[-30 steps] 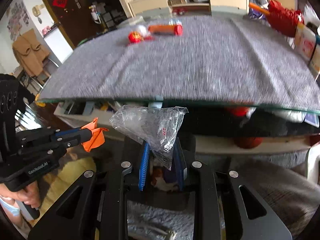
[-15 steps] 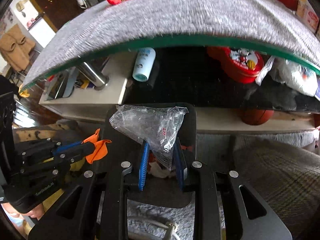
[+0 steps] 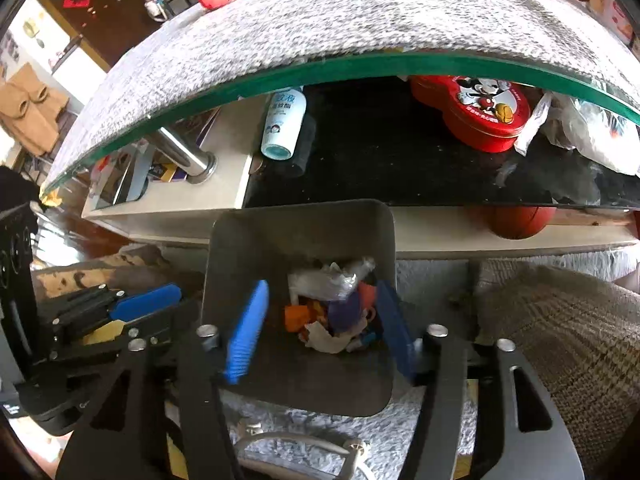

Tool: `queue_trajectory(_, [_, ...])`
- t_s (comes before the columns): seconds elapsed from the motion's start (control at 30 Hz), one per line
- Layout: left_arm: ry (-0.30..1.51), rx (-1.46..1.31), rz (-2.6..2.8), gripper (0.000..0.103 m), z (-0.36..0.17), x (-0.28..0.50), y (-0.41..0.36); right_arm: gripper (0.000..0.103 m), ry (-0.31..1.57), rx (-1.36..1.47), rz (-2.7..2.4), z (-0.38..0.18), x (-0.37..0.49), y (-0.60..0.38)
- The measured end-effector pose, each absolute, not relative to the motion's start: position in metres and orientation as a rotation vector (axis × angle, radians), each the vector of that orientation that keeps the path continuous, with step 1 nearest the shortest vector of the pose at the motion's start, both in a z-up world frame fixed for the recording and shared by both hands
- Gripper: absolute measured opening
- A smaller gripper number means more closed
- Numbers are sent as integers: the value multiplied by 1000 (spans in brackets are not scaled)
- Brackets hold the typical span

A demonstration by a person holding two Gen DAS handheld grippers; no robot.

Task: Collect trash
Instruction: 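Lower the orange paper and plastic bag into the bin and open both tools, then raise both open tools back above the table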

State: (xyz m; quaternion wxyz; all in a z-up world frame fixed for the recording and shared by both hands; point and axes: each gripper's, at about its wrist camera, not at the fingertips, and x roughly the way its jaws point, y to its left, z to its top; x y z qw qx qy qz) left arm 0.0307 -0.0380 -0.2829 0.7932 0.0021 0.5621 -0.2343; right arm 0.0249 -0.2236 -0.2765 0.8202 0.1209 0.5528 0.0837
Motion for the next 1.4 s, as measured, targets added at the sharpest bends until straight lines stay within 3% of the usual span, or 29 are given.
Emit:
queue_trajectory(0.07, [1209,4,-496,39,-281,31,-37,64,1173,280,176,-273,26,-226])
queue_trajectory(0.17, [1205,4,-482,57,-274,29,-37,77,1155,292,168,-261,26,-229])
queue_trajectory(0.3, [1195,-19,-449,86,-256,27,-33,89,1100,268,161,-233,28,-232])
queue_trajectory(0.43, [1188,-61,-423,93,-231,32,-27,94,1035,256,159,-200,36,-238])
queue_trajectory(0.5, [1169,-41,-416,95,-217,35,-27,99,1014,246,162,-187,42,-241])
queue_trajectory(1.0, [1042,16,-346,95,-133,121,-10,99,916,136,158,-123,117,-247])
queue_trajectory(1.4, [971,62,-353,91,-133,214,-25,99,890,145,129,-125,211,-247])
